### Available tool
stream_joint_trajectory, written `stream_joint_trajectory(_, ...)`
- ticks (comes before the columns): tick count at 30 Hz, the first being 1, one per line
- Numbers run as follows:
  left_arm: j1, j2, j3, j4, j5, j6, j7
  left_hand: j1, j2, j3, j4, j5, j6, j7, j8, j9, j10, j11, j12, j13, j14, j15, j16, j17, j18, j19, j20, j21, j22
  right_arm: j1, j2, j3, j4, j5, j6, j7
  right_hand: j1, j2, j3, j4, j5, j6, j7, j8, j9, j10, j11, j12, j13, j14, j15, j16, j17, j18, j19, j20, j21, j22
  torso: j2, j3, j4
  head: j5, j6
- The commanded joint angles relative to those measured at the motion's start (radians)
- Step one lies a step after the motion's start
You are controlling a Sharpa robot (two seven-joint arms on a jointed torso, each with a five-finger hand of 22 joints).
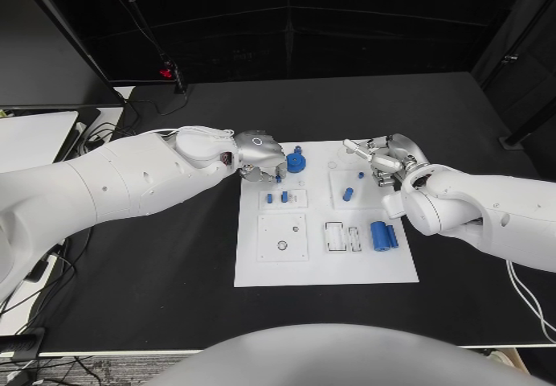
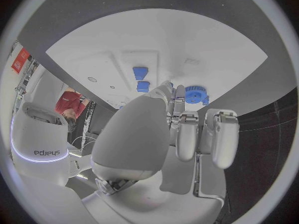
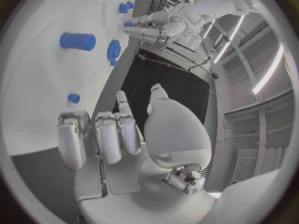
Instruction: Assemble the parts on the task board
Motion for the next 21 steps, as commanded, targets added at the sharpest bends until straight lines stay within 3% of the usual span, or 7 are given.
stream_joint_trajectory(1,-0.002,0.002,-0.002,-0.002,-0.005,0.024,0.011,-0.001,0.007,0.007,0.0,0.004,0.014,0.005,0.0,0.0,0.004,0.001,-0.005,-0.001,0.105,0.005,0.001,0.263,-0.007,0.104,-0.008,0.003,0.263,0.001,0.0,0.0,0.002,0.0,0.007,0.003,0.004,0.003,-0.006,-0.001,0.006,-0.007,0.001,0.007,0.001,0.106,0.005,0.003,0.263,0.102,0.002,0.002,0.263,-0.005,0.098,0.004,-0.004,0.26,0.0,0.0002,0.0001,0.0,-0.001)
stream_joint_trajectory(21,-0.005,0.019,-0.002,-0.013,-0.005,0.038,0.021,-0.003,0.008,0.01,0.0,0.004,0.013,0.007,-0.001,-0.001,0.005,0.003,-0.008,-0.001,0.105,0.007,0.001,0.263,-0.007,0.104,-0.008,0.003,0.263,0.001,0.003,0.0,0.001,-0.002,0.011,-0.002,0.004,0.003,-0.006,-0.001,0.006,-0.007,0.001,0.007,0.001,0.106,0.005,0.003,0.263,0.102,0.002,0.002,0.263,-0.005,0.098,0.004,-0.004,0.26,0.0,-0.0004,-0.0006,0.001,-0.002)
